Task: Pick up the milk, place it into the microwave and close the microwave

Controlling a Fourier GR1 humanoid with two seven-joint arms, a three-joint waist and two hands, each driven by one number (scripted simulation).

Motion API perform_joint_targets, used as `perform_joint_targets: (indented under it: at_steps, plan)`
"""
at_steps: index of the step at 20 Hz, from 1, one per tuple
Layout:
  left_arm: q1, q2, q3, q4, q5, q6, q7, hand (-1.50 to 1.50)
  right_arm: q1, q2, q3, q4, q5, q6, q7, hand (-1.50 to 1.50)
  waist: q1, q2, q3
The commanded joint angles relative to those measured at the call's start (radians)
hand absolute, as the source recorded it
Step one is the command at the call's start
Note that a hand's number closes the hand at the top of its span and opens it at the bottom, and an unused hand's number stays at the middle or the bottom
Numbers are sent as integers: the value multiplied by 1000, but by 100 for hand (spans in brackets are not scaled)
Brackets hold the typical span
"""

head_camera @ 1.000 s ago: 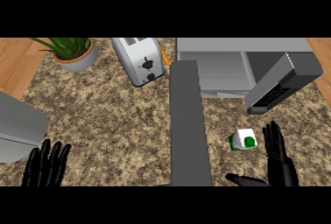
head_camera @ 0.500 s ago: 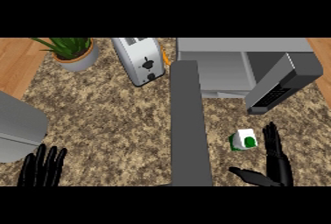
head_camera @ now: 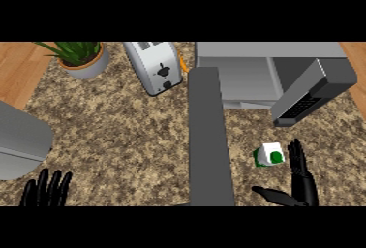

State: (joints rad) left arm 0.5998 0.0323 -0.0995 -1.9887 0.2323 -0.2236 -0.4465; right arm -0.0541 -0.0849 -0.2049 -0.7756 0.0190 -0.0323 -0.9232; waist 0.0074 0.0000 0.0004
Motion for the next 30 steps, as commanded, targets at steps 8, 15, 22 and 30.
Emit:
perform_joint_targets:
  at_steps: [8, 15, 22, 30]
  plan:
    - [5, 5, 6, -22, 13, 2, 33, -150, -148, -37, -17, 257, 13, 27, -159, -150, 1, 0, 0]
    - [55, 32, 25, -45, 42, -42, 5, -150, -201, -39, -34, 324, -11, 49, -160, -150, 3, 1, 0]
    - [35, -29, -53, -27, -45, 11, 3, -150, -263, -37, -75, 345, -32, -38, -153, -150, 4, 1, 1]
    - [13, 1, 1, 40, -10, -33, -42, -150, -364, -32, -99, 453, 18, -221, -199, 150, 12, 5, 1]
